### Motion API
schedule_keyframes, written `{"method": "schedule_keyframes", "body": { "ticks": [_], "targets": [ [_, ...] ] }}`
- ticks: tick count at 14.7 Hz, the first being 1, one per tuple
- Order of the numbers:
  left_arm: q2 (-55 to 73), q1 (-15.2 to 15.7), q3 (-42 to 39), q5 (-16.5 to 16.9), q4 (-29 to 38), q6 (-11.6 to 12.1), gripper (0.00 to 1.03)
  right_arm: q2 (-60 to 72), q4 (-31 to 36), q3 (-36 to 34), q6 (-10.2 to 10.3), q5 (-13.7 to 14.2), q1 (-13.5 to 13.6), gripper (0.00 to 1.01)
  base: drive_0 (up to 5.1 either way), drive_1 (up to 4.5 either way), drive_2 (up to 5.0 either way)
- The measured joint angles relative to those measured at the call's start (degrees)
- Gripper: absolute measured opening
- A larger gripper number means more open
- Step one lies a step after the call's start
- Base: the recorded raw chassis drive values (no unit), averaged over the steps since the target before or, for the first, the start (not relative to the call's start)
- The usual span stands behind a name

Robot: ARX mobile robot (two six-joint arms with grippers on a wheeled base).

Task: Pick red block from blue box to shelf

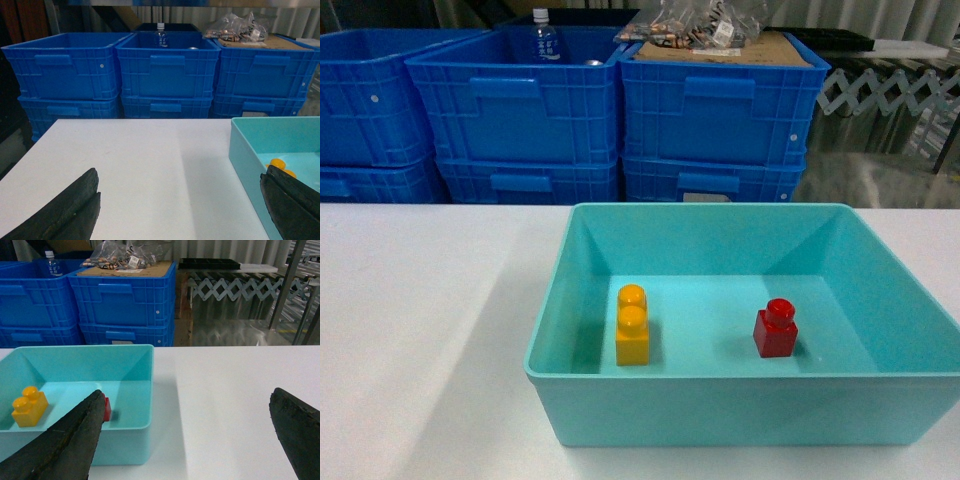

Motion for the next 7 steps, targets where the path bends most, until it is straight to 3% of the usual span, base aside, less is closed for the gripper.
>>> {"method": "schedule_keyframes", "body": {
  "ticks": [7],
  "targets": [
    [0.00, 0.00, 0.00, 0.00, 0.00, 0.00, 0.98, 0.00, 0.00, 0.00, 0.00, 0.00, 0.00, 0.98, 0.0, 0.00, 0.0]
  ]
}}
